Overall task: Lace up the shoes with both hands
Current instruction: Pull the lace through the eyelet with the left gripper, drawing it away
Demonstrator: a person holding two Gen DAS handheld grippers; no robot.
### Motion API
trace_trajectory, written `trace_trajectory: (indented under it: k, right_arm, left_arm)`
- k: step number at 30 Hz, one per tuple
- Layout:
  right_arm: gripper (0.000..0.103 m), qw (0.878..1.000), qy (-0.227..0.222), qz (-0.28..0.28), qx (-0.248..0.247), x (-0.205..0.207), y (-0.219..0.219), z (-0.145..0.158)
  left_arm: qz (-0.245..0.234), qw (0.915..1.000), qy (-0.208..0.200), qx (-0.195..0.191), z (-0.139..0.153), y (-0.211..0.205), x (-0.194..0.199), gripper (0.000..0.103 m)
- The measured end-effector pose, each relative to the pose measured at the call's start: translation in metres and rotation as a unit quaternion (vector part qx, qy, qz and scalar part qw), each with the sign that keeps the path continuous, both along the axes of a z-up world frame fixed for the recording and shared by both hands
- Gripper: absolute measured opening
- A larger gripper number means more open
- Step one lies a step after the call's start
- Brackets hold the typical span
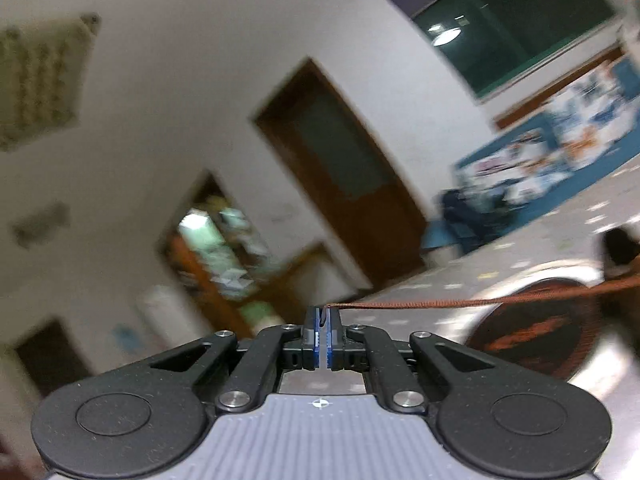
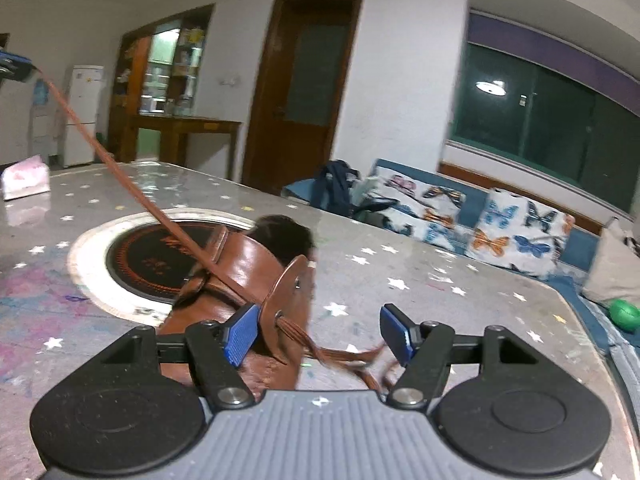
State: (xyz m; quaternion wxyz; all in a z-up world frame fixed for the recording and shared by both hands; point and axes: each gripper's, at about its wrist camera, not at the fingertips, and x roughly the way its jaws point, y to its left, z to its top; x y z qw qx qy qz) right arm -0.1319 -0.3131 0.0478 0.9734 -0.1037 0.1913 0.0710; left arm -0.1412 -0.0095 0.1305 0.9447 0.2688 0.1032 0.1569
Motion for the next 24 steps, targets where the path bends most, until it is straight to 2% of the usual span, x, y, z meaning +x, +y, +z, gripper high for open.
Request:
trace_trajectory:
  k: [7, 24]
  right_arm:
    - [0.067, 1.0, 0.005, -0.005, 0.008, 0.003, -0.001, -0.001]
    - [0.067, 1.0, 0.002, -0.009, 0.005, 0.004, -0.001, -0.004]
  left_arm:
    - [0.013, 0.9999, 0.009, 0.001, -0.005, 0.013, -0.003, 0.003]
    - [0.085, 0.9962, -0.017, 0.007, 0.005, 0.038, -0.01, 0.004]
